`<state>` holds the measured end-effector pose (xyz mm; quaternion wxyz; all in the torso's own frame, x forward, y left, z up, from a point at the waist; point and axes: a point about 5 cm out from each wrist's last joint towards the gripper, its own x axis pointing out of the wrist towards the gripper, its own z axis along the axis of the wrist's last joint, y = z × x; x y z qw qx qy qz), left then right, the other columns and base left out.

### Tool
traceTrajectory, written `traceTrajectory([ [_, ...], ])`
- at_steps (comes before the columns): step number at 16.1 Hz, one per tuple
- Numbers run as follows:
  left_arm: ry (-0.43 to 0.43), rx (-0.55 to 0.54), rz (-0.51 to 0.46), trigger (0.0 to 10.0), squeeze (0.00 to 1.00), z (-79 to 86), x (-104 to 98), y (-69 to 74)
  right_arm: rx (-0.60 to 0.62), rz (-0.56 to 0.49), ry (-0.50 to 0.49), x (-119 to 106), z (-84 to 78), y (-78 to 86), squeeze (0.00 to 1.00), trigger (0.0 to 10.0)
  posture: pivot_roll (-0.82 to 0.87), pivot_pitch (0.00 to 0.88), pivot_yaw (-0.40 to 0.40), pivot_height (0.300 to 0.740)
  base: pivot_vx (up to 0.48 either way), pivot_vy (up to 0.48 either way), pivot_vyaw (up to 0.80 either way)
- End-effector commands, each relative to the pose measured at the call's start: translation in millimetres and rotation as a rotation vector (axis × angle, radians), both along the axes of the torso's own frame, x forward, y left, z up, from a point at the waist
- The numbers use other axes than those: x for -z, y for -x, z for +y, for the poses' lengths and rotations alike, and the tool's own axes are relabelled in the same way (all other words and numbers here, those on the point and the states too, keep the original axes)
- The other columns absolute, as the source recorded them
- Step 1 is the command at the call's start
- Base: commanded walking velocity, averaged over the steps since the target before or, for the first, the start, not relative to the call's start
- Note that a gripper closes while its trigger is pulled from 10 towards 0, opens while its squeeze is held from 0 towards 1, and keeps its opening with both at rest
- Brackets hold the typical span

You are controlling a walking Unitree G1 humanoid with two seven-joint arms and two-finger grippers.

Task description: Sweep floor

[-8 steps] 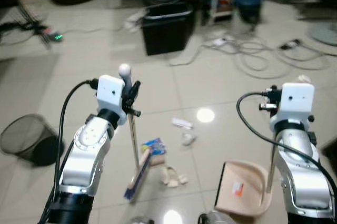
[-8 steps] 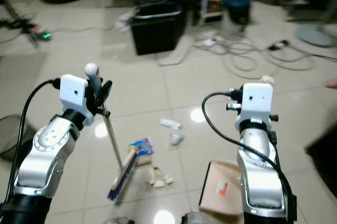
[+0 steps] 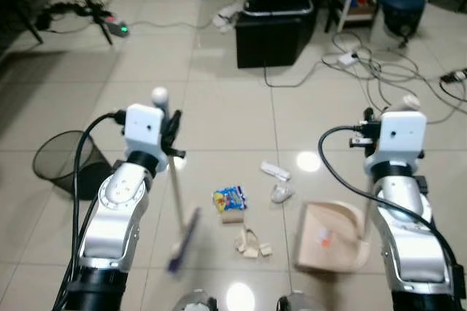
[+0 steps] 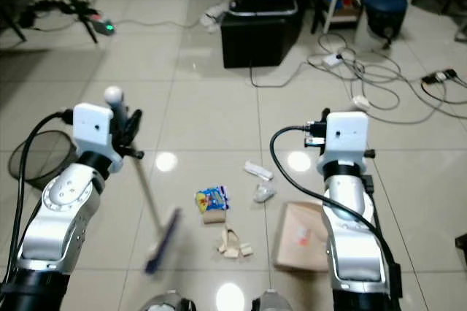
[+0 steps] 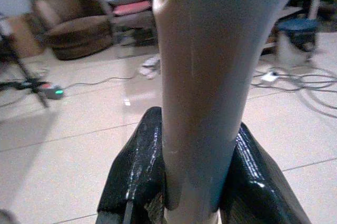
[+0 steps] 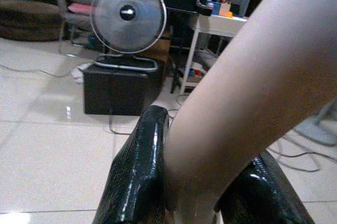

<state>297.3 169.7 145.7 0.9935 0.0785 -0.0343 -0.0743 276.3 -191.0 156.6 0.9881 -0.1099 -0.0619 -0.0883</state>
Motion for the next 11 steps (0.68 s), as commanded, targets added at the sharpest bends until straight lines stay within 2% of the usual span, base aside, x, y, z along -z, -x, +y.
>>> traceTrajectory([
  [1,-0.03,-0.044,-0.034,10.0,0.0,6.7,-0.5,0.4,-0.038,-0.061,-0.008,-7.5,-2.6,-3.5,0.0,10.0,-0.01,0.148,0.064,0.74,0.0,0.0,0.0],
  [2,-0.031,-0.06,-0.039,10.0,0.0,8.8,4.2,0.7,-0.076,-0.117,-0.011,-8.1,-6.0,-8.9,0.0,10.0,0.0,0.168,0.063,0.74,0.0,0.0,0.0],
  [4,-0.044,-0.044,-0.054,10.0,0.0,9.1,8.6,-0.2,-0.111,-0.161,0.009,-9.2,-6.1,-17.6,0.0,10.0,0.0,0.186,0.06,0.74,0.0,0.0,0.0],
  [6,0.008,-0.073,-0.081,10.0,0.0,13.2,11.6,-0.5,-0.154,-0.177,0.034,-7.0,-3.4,-26.5,0.0,10.0,0.0,0.223,0.061,0.74,0.0,0.0,0.0],
  [10,0.057,-0.16,-0.109,10.0,0.0,25.8,20.9,-5.7,-0.266,-0.108,0.107,14.2,7.9,-48.6,0.0,10.0,0.04,0.311,0.053,0.74,0.0,0.0,0.0],
  [11,0.06,-0.161,-0.106,10.0,0.0,26.1,23.0,-5.0,-0.283,-0.095,0.111,17.6,10.8,-49.8,0.0,10.0,0.04,0.337,0.055,0.74,0.0,0.0,0.0],
])
